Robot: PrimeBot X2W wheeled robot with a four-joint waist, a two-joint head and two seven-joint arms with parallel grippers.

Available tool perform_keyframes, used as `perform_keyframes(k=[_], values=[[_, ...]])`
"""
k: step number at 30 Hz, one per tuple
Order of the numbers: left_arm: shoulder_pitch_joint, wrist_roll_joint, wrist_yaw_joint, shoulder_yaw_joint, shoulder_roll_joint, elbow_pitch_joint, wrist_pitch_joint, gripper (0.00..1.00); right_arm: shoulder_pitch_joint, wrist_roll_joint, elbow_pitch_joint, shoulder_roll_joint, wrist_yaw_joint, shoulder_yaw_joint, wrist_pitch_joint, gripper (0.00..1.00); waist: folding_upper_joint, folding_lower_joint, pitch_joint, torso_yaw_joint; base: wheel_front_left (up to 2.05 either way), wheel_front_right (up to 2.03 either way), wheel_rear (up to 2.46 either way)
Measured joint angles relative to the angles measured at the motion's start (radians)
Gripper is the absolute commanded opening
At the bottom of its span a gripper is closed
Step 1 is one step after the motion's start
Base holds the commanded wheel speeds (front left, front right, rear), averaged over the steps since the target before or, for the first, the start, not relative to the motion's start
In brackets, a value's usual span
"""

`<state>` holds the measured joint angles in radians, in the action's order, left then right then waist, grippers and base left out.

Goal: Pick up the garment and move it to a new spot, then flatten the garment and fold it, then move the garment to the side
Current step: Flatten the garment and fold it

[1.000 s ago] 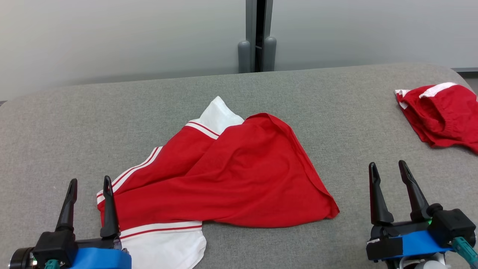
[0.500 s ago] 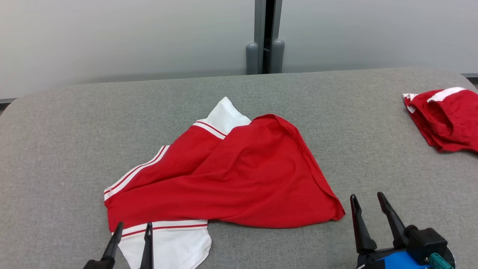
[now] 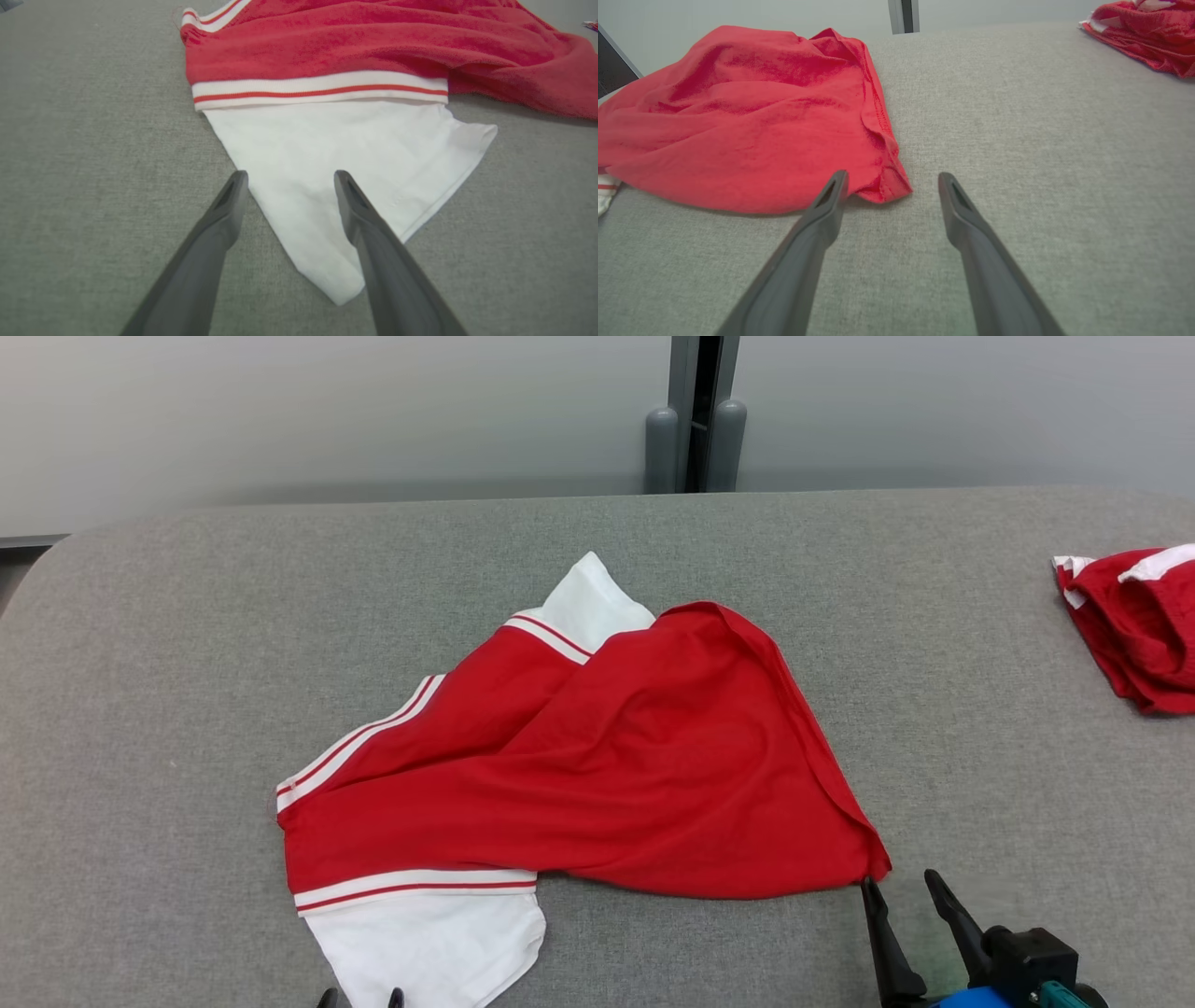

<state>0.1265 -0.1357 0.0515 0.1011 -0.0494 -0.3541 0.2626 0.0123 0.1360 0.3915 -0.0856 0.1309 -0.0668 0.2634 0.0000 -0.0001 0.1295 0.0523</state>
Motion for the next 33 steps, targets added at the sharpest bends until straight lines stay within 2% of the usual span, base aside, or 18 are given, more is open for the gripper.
perform_keyframes(k=[20,21,22,23,24,25,26,33], values=[[-0.065,-0.05,0.032,0.083,-0.009,-0.164,0.014,1.0,0.144,-0.006,0.22,0.002,0.0,-0.031,0.001,1.0,0.0,0.0001,0.027,0.008,0.0,0.0,0.0],[-0.071,-0.052,0.035,0.09,-0.009,-0.171,0.014,1.0,0.152,-0.005,0.235,0.002,0.0,-0.035,0.001,0.83,0.0,0.0001,0.026,0.007,0.0,0.0,0.0],[-0.078,-0.058,0.035,0.094,-0.01,-0.177,0.014,1.0,0.159,-0.004,0.247,0.003,0.0,-0.036,0.001,0.46,0.0,0.0001,0.026,0.007,0.0,0.0,0.0],[-0.084,-0.061,0.036,0.098,-0.01,-0.185,0.016,1.0,0.168,0.0,0.26,0.003,0.0,-0.039,0.002,0.29,0.0,0.0001,0.025,0.006,0.0,0.0,0.0],[-0.09,-0.067,0.039,0.1,-0.01,-0.193,0.016,0.76,0.175,0.003,0.27,0.005,0.0,-0.042,0.002,0.0,0.0,0.0001,0.023,0.005,0.0,0.0,0.0],[-0.097,-0.067,0.039,0.103,-0.01,-0.203,0.017,0.36,0.181,0.008,0.277,0.006,0.0,-0.046,0.002,0.0,0.0,0.0001,0.022,0.005,0.0,0.0,0.0],[-0.104,-0.07,0.04,0.105,-0.01,-0.21,0.017,0.02,0.185,0.011,0.279,0.007,0.0,-0.049,0.001,0.0,0.0,0.0001,0.021,0.004,0.0,0.0,0.0],[-0.136,-0.074,0.049,0.107,-0.004,-0.203,0.007,0.0,0.188,0.024,0.236,0.012,0.0,-0.062,0.001,0.0,0.0,0.0002,0.015,0.0,0.0,0.0,0.0]])
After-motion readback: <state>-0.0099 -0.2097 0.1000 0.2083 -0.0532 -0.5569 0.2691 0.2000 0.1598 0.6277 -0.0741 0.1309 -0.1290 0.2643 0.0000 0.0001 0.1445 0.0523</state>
